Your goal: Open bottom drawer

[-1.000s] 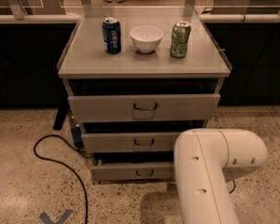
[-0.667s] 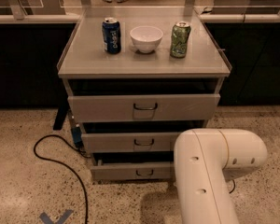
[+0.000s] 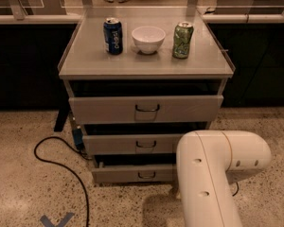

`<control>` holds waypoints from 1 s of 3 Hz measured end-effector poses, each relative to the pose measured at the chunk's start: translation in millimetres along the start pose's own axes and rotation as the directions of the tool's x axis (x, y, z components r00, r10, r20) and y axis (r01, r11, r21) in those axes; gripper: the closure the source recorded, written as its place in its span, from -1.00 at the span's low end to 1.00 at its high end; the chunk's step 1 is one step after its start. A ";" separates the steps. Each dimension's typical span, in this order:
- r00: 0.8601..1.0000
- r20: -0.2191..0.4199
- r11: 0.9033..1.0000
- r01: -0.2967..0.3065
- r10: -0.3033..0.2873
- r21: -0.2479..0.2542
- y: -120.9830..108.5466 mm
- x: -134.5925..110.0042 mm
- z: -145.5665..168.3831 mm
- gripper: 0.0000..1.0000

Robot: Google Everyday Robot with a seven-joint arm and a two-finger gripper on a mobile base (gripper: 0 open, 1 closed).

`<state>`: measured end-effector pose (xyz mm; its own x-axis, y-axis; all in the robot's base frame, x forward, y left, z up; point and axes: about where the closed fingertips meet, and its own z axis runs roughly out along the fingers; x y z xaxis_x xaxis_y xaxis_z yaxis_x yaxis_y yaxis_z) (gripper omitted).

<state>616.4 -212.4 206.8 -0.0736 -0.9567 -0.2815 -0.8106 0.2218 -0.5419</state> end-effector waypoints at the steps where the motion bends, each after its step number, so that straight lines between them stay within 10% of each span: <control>1: 1.000 0.003 1.000 -0.008 0.008 -0.006 -12.4 4.6 14.7 -1.00; 3: 0.999 0.007 0.996 -0.051 0.052 -0.075 -45.1 6.5 72.2 -1.00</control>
Offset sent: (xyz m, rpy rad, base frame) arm 0.1125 -0.0256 -0.0412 0.0643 0.0864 -0.0190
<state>694.4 -215.1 172.3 -0.1113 -0.9427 -0.3146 -0.8469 0.2556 -0.4663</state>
